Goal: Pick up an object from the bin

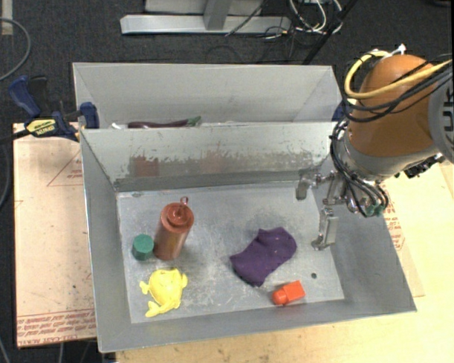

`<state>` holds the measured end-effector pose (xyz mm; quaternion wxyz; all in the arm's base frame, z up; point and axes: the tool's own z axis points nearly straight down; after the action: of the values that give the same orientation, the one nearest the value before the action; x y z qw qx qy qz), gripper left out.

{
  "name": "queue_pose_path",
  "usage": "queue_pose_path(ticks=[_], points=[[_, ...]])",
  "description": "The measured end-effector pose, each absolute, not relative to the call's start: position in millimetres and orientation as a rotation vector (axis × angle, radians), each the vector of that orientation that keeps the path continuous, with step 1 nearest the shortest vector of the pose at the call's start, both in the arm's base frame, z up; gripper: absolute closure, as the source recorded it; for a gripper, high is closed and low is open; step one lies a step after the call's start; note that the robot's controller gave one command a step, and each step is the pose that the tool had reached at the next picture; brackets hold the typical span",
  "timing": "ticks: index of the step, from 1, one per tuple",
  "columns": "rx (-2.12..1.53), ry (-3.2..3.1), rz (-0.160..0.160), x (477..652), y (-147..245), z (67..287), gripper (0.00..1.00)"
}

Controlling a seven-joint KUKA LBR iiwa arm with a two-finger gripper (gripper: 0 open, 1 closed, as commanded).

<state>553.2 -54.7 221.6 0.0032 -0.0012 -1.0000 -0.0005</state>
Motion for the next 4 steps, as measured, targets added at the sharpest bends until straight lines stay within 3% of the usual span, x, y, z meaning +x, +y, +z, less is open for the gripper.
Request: queue_pose_path(ticks=[1,2,3,4], points=[[-0.001,-3.143,0.0,554.5,-55,226,0.0],[0.085,-3.148,0.003,564.2,-42,208,0.0],[0.104,-3.147,-0.002,558.7,-29,156,0.0],[-0.098,-3.139,-0.002,563.3,-19,123,0.0]])
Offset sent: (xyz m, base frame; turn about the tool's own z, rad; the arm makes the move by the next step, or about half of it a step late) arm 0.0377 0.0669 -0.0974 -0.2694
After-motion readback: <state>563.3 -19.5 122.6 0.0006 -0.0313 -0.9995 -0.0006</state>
